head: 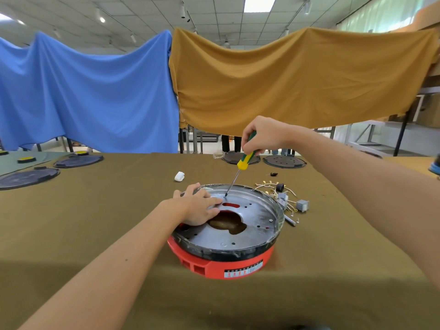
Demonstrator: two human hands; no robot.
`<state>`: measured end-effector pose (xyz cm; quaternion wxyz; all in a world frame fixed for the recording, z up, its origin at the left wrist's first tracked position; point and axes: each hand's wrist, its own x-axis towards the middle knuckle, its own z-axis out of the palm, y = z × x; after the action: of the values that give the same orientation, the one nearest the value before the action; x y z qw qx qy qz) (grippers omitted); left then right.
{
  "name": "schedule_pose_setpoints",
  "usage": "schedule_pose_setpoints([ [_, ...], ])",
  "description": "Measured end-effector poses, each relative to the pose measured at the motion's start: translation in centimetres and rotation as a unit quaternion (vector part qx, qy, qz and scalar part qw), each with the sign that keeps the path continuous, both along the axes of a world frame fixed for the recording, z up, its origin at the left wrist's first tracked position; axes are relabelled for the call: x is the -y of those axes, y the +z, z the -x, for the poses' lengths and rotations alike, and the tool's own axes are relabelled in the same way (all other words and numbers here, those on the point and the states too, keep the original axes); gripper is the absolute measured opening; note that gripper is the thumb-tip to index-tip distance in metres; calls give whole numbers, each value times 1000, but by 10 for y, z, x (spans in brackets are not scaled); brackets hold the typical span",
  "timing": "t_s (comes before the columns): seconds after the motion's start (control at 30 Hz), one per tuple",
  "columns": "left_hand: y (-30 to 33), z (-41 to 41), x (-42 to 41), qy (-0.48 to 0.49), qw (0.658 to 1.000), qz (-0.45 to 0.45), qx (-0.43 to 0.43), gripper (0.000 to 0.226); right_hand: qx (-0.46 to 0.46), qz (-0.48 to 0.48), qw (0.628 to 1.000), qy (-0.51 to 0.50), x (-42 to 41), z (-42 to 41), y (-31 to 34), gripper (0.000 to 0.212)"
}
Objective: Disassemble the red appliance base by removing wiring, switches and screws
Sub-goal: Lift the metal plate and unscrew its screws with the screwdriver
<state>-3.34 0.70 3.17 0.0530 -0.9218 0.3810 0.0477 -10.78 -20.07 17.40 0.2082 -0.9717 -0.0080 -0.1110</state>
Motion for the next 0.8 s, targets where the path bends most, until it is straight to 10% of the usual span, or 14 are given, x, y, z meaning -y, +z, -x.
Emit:
schedule_pose_setpoints([
  [0.8, 4, -5, -4, -42, 998, 46, 12, 44, 77, 109, 983, -128, -30, -35, -8, 45],
])
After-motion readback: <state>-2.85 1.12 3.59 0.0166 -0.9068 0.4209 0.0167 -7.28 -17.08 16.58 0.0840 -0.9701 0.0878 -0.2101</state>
